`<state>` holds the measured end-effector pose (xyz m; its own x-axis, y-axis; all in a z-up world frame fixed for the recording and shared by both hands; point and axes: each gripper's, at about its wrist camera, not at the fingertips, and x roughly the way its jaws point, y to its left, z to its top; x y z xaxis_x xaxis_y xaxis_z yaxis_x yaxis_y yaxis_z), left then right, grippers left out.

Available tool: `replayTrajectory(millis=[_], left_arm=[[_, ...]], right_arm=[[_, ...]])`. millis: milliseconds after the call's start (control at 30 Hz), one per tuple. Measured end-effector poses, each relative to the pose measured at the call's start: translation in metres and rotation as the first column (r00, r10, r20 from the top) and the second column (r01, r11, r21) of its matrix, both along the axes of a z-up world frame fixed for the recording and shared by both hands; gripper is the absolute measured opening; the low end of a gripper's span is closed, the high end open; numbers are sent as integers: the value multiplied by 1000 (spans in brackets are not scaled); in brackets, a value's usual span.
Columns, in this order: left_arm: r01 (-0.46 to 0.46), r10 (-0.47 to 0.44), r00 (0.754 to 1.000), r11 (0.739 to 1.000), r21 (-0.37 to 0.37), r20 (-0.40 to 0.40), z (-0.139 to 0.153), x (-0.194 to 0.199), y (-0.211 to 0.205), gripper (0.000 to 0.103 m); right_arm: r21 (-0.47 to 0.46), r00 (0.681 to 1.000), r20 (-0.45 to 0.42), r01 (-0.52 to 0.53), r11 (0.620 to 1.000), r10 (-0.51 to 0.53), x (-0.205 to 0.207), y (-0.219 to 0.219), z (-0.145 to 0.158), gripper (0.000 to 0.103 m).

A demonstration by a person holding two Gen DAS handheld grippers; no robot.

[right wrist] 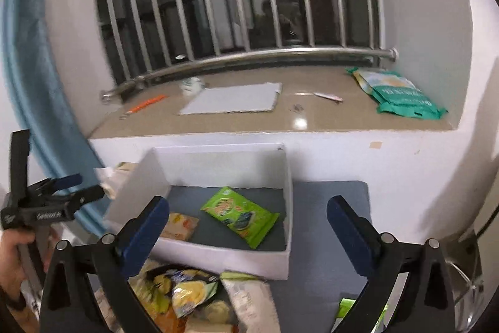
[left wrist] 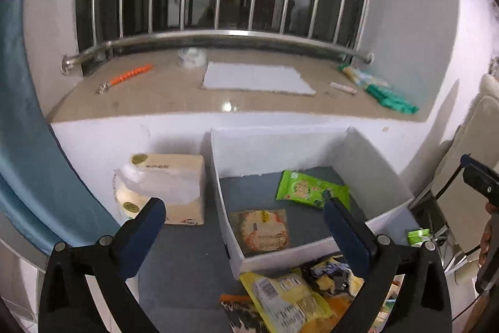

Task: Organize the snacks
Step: 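Drop both packets into the white box and open both tools, then grasp the long green-and-white packet with the right tool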

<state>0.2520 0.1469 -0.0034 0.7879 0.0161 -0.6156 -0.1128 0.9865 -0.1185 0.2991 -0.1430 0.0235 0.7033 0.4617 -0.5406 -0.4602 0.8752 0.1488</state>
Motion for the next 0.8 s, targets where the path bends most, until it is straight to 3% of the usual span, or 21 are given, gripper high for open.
replayTrajectory(millis=[133, 333, 467, 667, 800], left_arm=[[36, -37, 994, 999, 15, 101, 18, -45, -13, 103], [59, -55, 991, 998, -23, 125, 20, -114, -43, 103], [84, -86, 988, 996, 26, 126, 2, -165, -73, 103], [83, -74, 993, 991, -103, 89, -38, -210, -81, 103], [54, -44, 993, 994, -92, 105, -39, -226, -77, 103]], right_arm=[[28, 999, 31, -32, 999, 31, -37, -15, 10, 103], [41, 998, 58, 2, 999, -4, -96, -48, 10, 103], [15, 996, 20, 87, 996, -87, -132, -75, -12, 103], [-41, 964, -43, 261, 965, -263, -167, -113, -63, 103], [-169, 939, -121, 301, 938, -323, -154, -121, -102, 103]])
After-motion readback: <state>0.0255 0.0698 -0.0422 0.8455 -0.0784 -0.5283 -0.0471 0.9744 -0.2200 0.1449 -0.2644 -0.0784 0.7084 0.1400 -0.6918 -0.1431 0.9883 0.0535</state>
